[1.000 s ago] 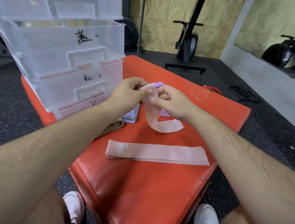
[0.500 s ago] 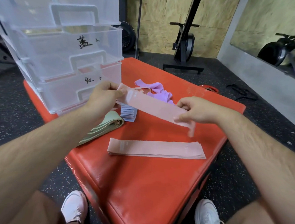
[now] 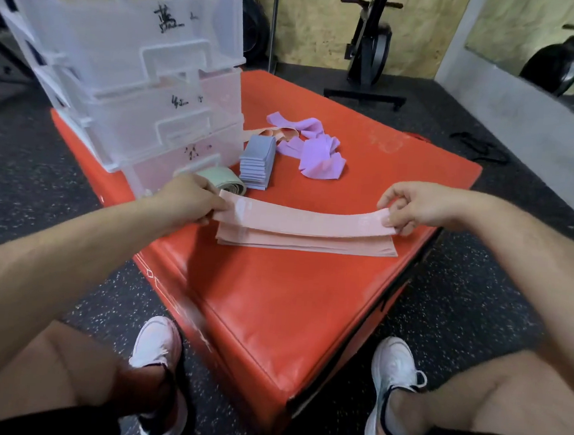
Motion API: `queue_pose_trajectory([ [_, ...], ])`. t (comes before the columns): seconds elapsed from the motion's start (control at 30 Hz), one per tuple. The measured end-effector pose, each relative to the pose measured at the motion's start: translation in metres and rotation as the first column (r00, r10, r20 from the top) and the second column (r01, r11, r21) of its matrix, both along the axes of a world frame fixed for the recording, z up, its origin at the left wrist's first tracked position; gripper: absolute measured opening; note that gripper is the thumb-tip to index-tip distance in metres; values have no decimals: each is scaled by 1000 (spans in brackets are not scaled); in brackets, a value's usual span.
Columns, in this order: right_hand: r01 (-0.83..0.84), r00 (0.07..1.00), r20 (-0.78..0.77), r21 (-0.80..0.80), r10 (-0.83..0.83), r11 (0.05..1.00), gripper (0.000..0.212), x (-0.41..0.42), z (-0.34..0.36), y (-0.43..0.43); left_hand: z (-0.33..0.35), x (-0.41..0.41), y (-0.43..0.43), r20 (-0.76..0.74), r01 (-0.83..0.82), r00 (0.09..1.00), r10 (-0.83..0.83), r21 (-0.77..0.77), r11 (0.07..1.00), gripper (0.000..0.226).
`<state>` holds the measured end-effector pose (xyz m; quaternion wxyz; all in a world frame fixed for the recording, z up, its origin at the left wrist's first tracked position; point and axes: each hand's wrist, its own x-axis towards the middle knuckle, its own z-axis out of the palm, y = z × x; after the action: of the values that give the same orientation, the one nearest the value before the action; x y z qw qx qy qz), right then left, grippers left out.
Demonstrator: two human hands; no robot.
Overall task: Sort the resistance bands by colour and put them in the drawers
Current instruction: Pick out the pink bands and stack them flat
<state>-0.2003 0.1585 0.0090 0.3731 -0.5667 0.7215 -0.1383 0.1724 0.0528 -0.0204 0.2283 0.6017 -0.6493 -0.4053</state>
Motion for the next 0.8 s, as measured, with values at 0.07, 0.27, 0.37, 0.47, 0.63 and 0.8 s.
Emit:
queue_pose_trajectory([
  [0.07,-16,998,-61,14,17,1000,27,7,-8,2,-6,0,3,45,23,999,-21,-26,999,16],
  [0.27,-64,981,-183,9,64,998,13,15,-19,5,-23,2,4,145,86,987,-73,-85,993,21],
  [0.37,-74,970,-231,10,74,997,11,15,-21,4,-27,3,3,179,126,979,-101,-132,983,25],
  [0.47,-83,962,-256,37,90,996,11,15,-22,3,-29,3,4,245,196,959,-142,-213,957,31],
  [0.63,-137,922,-359,45,144,990,8,17,-21,3,-27,2,7,427,347,881,-206,-284,894,19],
  [0.8,-201,870,-465,-29,165,979,2,20,-13,-6,-19,-2,4,444,381,871,-211,-337,861,8],
])
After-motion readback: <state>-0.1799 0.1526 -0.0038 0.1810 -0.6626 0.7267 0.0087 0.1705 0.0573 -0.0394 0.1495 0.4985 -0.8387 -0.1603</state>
